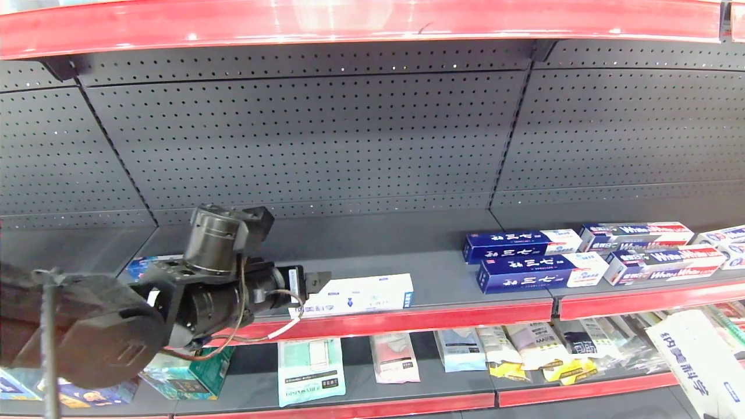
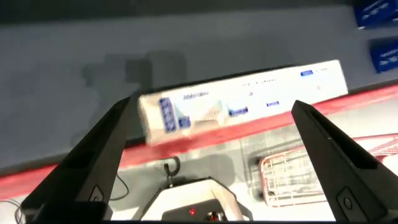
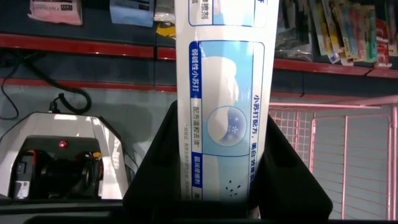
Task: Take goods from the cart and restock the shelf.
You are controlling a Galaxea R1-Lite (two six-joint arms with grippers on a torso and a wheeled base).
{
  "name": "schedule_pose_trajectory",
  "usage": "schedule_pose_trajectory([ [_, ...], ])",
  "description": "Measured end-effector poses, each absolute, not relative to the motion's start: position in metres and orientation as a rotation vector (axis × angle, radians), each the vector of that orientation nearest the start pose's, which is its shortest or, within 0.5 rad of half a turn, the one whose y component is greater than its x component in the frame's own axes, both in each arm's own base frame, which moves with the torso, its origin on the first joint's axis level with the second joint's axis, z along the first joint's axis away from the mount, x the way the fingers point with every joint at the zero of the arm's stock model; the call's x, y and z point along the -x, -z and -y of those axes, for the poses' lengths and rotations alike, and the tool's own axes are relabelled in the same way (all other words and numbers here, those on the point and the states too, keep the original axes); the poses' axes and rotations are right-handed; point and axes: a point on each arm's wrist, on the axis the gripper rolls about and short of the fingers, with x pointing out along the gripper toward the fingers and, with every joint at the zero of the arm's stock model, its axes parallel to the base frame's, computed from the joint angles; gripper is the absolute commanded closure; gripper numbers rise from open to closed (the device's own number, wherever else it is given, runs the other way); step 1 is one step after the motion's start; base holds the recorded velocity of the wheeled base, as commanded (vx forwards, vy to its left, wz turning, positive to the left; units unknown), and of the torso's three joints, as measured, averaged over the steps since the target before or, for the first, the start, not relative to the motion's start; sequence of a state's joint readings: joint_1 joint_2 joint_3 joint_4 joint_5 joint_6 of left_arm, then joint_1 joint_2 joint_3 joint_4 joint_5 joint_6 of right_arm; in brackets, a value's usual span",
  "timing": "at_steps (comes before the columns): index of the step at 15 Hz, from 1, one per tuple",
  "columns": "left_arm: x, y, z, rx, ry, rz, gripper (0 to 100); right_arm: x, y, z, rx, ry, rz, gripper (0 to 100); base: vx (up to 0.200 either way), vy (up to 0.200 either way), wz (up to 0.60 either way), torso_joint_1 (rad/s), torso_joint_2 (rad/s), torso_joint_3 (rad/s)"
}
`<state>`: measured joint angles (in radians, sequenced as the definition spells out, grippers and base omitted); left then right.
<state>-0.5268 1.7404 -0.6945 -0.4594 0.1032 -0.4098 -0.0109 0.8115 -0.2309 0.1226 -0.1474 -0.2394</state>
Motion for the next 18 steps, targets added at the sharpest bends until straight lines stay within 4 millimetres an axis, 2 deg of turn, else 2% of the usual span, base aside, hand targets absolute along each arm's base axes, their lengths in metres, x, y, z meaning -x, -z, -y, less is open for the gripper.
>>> schedule_pose_trajectory([
  [4,-0.201,-0.133,0.114,0.191,0.305,-0.624,0,-0.062,-0.124,0.004,0.279,0.067,-0.697,100,0.000,0.000,0.00,0.000,0.00,0.000],
  [6,-0.174,-0.130,0.097,0.145,0.318,-0.616,0,-0.064,-0.128,0.004,0.279,0.067,-0.683,100,0.000,0.000,0.00,0.000,0.00,0.000],
  [12,-0.112,-0.133,0.059,0.119,0.349,-0.496,0,-0.068,-0.137,0.003,0.296,0.041,-0.654,100,0.000,0.000,0.00,0.000,0.00,0.000],
  [18,-0.038,-0.114,0.018,-0.056,0.365,-0.487,0,-0.077,-0.147,0.002,0.334,-0.046,-0.629,100,0.000,0.000,0.00,0.000,0.00,0.000],
])
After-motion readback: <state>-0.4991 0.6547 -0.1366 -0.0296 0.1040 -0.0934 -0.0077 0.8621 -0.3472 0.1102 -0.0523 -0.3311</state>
